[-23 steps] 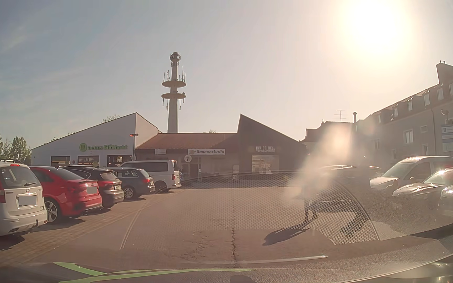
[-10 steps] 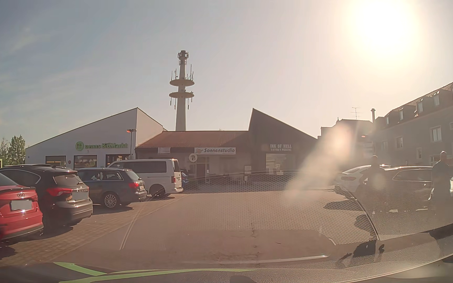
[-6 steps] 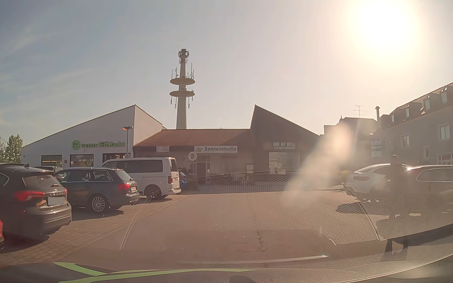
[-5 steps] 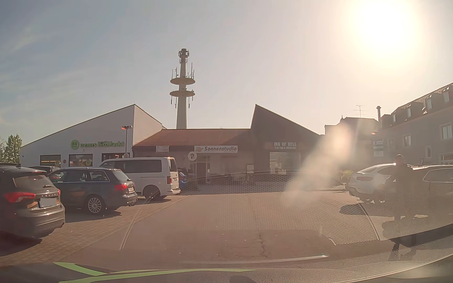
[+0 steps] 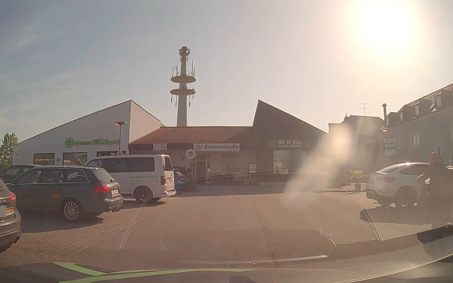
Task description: Follow the waypoints while adhering to traffic rules and regulations
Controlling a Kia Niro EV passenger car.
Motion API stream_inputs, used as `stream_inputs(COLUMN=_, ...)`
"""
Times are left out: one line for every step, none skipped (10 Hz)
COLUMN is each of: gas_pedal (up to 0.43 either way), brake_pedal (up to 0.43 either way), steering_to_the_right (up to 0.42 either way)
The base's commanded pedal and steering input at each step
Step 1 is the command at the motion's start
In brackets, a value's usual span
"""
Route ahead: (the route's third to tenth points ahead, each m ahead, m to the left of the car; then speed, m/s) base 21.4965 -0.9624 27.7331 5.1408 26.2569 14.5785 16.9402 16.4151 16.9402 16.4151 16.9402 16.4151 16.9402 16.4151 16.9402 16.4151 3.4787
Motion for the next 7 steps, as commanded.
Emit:
stream_inputs(gas_pedal=0.098, brake_pedal=0.000, steering_to_the_right=-0.001)
stream_inputs(gas_pedal=0.098, brake_pedal=0.000, steering_to_the_right=0.000)
stream_inputs(gas_pedal=0.098, brake_pedal=0.000, steering_to_the_right=0.000)
stream_inputs(gas_pedal=0.098, brake_pedal=0.000, steering_to_the_right=0.001)
stream_inputs(gas_pedal=0.098, brake_pedal=0.000, steering_to_the_right=0.001)
stream_inputs(gas_pedal=0.098, brake_pedal=0.000, steering_to_the_right=0.002)
stream_inputs(gas_pedal=0.098, brake_pedal=0.000, steering_to_the_right=0.004)
